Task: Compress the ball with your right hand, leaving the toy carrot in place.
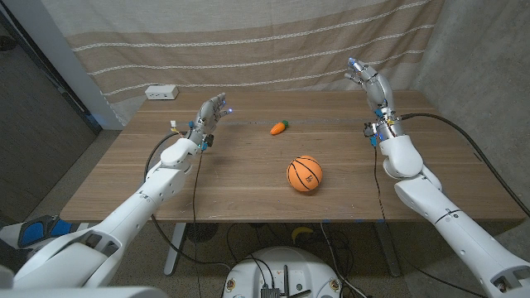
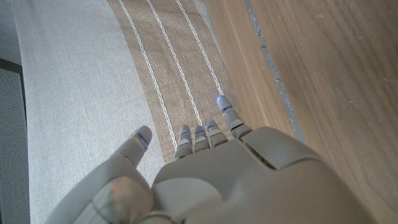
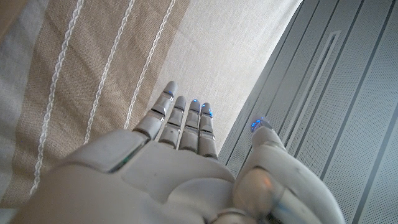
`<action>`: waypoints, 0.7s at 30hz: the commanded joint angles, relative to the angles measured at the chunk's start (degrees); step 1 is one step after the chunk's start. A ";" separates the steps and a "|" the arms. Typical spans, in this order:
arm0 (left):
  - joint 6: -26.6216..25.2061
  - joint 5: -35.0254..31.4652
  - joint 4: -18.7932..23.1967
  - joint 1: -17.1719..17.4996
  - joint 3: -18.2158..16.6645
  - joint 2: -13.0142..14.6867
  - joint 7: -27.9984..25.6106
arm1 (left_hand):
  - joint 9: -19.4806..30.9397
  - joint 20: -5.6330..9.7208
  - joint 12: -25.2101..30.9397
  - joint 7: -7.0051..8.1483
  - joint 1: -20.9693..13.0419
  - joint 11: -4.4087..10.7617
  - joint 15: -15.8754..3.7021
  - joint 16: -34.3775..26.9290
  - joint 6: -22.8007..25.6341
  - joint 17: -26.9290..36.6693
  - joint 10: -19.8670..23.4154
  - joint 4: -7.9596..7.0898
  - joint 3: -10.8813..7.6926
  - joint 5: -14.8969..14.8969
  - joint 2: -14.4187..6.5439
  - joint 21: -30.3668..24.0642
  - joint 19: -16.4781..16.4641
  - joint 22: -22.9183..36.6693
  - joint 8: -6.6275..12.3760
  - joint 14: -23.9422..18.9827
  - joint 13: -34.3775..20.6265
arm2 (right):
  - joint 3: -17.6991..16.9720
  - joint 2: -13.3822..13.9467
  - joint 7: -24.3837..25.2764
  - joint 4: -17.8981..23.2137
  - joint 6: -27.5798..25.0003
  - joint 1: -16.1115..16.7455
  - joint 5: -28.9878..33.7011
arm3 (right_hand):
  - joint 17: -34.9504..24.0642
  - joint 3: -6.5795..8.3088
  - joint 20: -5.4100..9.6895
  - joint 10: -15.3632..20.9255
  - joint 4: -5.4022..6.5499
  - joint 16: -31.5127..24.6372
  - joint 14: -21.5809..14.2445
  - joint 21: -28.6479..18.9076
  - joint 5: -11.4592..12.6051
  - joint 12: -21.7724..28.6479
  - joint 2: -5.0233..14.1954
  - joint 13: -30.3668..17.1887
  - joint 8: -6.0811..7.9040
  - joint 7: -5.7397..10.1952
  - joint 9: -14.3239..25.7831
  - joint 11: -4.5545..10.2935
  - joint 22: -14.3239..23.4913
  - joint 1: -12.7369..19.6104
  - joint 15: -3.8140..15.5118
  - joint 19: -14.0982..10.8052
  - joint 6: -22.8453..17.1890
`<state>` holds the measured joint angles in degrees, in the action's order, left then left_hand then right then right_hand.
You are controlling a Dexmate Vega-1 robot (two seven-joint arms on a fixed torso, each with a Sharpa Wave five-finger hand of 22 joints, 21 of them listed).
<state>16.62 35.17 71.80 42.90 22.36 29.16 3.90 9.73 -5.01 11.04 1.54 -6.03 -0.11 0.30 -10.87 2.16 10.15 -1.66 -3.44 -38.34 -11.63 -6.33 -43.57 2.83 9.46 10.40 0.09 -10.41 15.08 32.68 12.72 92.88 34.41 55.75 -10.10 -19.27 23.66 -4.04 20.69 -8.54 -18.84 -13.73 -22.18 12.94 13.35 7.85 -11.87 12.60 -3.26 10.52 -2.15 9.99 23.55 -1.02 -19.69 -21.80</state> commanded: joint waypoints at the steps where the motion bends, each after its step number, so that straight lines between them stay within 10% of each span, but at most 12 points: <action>1: -0.18 -0.10 0.69 0.24 0.15 0.19 0.03 | 0.34 -0.15 0.36 0.25 0.52 -0.21 -0.16 0.02 0.09 0.00 -0.33 0.23 -0.16 0.11 -0.26 0.26 -0.30 0.22 0.05 0.16 -0.15 | 0.36 1.27 0.94 2.89 -1.53 0.86 5.99 | -0.25 0.02 0.10 0.44 -0.26 -0.45 -0.39 0.29 0.23 0.15 0.09 -0.11 0.06 0.33 0.33 0.09 0.28 0.58 0.31 -0.42 -0.56; 21: 0.38 -0.25 0.88 0.13 0.42 -0.10 0.49 | 0.34 -0.19 0.38 0.31 0.76 -0.15 -0.18 0.02 0.10 0.01 -0.25 0.54 -0.28 0.16 -0.24 0.77 -0.52 0.24 0.06 0.11 -0.15 | 0.73 3.93 2.52 8.70 -7.07 3.41 13.05 | -0.30 -0.19 -0.48 0.32 -0.38 -0.43 -0.43 0.67 0.39 -0.13 -0.30 -0.16 -0.30 0.86 0.36 0.61 0.29 0.48 0.84 -0.42 -0.40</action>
<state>16.68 35.12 72.39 43.05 22.58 29.15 4.17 10.03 -5.01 11.26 1.53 -5.96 -0.11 0.30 -10.87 2.16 10.15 -1.66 -3.21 -38.58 -11.63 -6.26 -43.01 2.83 9.46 10.40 0.09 -10.41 15.49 34.99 15.20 98.73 30.31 57.91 0.35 -19.27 23.48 -4.21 20.99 -8.72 -19.07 -14.03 -21.71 12.93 13.34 7.85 -11.86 12.61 -2.93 10.81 -1.84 9.99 23.54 -0.49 -19.94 -22.08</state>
